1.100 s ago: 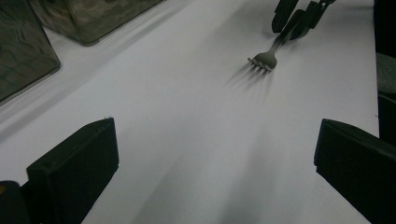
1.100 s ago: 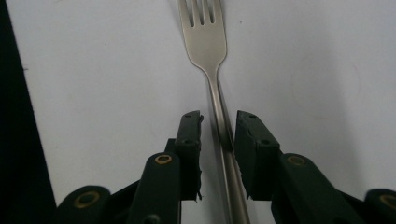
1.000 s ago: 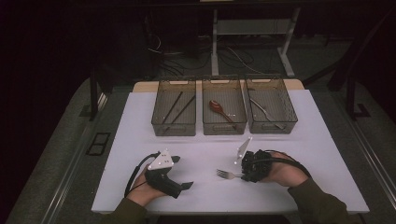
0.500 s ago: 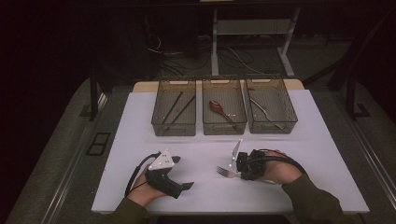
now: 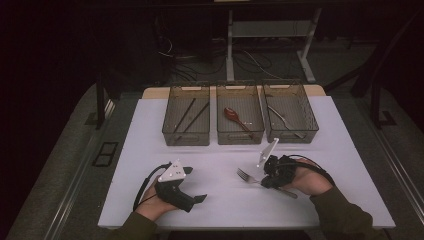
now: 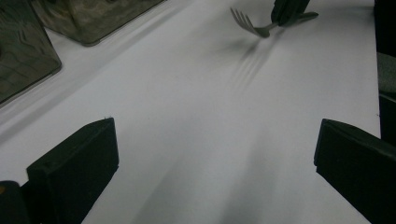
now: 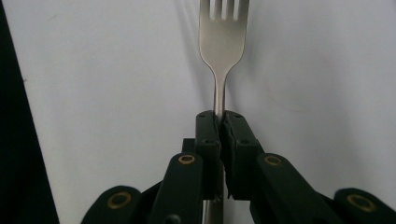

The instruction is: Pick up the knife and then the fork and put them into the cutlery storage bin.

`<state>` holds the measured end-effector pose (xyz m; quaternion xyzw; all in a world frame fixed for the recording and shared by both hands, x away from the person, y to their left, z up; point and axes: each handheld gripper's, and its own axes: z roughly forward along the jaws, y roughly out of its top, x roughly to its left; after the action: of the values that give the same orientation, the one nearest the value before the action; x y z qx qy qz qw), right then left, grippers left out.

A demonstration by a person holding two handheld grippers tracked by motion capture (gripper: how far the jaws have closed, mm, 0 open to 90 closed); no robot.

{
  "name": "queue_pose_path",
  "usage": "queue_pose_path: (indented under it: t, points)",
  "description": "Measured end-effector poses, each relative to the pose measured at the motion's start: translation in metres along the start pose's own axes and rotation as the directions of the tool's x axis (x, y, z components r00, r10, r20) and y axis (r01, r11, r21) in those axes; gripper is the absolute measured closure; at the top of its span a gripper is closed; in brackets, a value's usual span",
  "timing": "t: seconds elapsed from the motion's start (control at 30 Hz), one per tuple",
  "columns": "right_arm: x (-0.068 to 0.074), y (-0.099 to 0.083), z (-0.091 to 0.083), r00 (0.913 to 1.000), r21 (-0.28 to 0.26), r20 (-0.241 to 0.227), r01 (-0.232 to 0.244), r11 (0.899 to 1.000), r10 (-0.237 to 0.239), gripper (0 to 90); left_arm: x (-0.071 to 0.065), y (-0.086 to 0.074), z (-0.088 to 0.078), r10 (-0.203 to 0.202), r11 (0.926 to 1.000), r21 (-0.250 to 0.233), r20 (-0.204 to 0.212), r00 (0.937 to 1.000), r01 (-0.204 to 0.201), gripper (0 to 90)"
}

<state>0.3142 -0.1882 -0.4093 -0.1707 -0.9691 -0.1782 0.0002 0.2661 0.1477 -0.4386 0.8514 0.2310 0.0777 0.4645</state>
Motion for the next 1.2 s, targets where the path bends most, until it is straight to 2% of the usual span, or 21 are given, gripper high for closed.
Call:
queue_pose_path:
  t: [0.17,0.37,0.53,0.77,0.9,1.1,1.2]
  points:
    - [-0.007,-0.007,-0.009,0.9982,-0.062,0.007,-0.058,0.996,0.059,85.2,-0.001,0.0,0.001,0.002,1.0,0.001,0.002,1.0,-0.002,0.0]
    - [-0.015,-0.014,-0.018,0.992,-0.117,0.014,-0.123,0.986,0.125,85.2,0.0,0.0,0.0,0.004,1.0,0.001,0.0,1.0,-0.004,0.0]
    - [-0.019,-0.02,-0.027,0.9849,-0.162,0.013,-0.168,0.972,0.172,85.2,0.0,0.0,0.001,0.002,1.0,-0.002,0.001,1.0,-0.002,0.0]
    - [-0.025,-0.025,-0.041,0.9734,-0.228,0.044,-0.209,0.951,0.225,85.2,0.0,0.0,0.0,-0.004,1.0,-0.006,-0.002,1.0,0.004,0.0]
    - [-0.033,-0.028,-0.054,0.9636,-0.281,0.068,-0.23,0.932,0.259,85.2,0.0,0.0,0.0,0.002,1.0,-0.003,-0.006,1.0,-0.002,0.0]
    - [-0.05,-0.034,-0.078,0.9432,-0.37,0.094,-0.264,0.891,0.318,85.2,0.001,-0.001,0.0,-0.008,1.0,-0.002,-0.005,1.0,0.008,0.0]
    - [-0.058,-0.037,-0.087,0.9298,-0.414,0.095,-0.288,0.864,0.356,85.2,0.001,-0.001,0.0,-0.011,0.9999,-0.004,-0.006,0.9999,0.011,0.0]
